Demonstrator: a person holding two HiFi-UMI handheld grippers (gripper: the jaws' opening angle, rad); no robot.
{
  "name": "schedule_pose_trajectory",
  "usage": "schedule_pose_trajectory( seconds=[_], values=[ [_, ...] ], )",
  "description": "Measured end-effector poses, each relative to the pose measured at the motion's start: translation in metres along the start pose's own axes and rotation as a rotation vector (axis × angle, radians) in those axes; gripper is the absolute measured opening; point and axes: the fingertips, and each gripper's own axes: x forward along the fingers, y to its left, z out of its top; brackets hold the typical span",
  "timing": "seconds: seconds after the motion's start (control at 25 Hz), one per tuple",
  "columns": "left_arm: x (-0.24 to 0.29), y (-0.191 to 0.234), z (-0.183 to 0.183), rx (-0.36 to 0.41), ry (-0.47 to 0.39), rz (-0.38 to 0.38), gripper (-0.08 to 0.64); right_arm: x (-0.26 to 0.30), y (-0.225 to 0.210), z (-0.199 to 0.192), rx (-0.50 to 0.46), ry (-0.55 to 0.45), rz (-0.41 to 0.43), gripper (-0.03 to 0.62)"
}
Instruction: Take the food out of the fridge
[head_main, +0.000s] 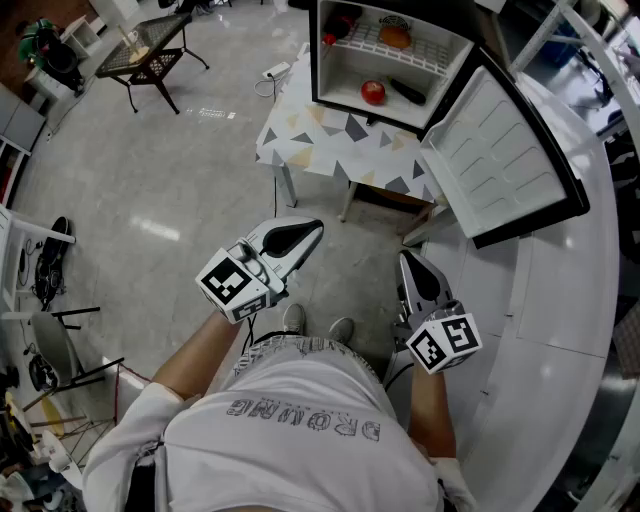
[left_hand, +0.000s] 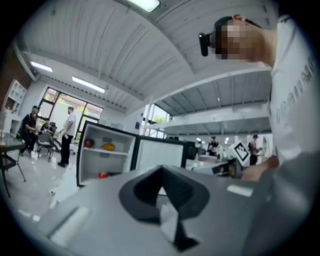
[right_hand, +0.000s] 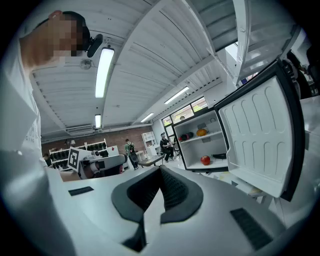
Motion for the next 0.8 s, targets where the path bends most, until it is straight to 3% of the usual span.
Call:
schedule_pose_trajectory(
  seconds=[0.8],
  values=[
    [0.025,-0.007,-0.002,-0.01,0.001,0.014,0.007,-0.005,-0.03,0.015,0.005,-0.044,-0.007,0.0]
  ],
)
